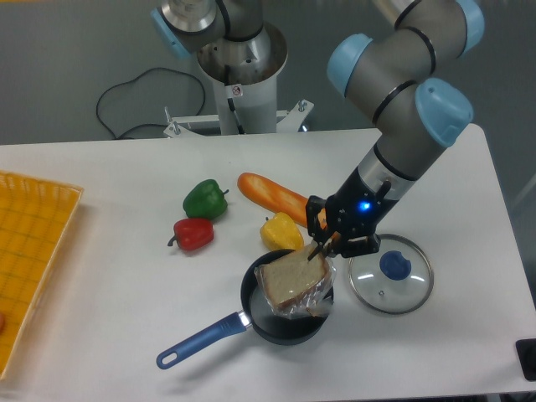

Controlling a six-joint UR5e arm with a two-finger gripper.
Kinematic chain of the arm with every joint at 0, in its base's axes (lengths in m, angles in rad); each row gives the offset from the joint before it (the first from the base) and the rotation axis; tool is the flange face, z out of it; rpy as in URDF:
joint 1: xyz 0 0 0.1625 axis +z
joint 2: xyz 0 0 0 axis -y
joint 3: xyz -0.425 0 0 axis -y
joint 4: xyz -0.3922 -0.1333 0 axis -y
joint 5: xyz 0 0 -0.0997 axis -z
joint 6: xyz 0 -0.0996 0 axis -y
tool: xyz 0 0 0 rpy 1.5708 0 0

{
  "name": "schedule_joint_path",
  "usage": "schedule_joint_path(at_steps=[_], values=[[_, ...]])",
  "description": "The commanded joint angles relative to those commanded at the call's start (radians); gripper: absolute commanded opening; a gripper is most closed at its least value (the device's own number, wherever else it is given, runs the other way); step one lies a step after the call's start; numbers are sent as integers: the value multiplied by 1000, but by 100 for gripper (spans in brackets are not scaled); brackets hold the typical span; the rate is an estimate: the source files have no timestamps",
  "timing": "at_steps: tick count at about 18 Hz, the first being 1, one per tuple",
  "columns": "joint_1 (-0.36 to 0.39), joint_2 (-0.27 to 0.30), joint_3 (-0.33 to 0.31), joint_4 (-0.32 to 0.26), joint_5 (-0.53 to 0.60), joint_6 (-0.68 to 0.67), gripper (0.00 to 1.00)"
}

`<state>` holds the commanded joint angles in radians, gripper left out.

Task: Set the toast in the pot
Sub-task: 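Lower the bagged toast slice held in the gripper into the black pan, then hold the toast in the pan and settle it flat on the pan bottom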

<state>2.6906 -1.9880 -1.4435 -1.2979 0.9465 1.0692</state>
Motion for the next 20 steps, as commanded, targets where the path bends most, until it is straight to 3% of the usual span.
schedule_joint_path(at_steps=[8, 20], values=[[-3, -31, -11, 40, -23, 0, 12], [2, -41, -44, 42, -31, 9, 12]])
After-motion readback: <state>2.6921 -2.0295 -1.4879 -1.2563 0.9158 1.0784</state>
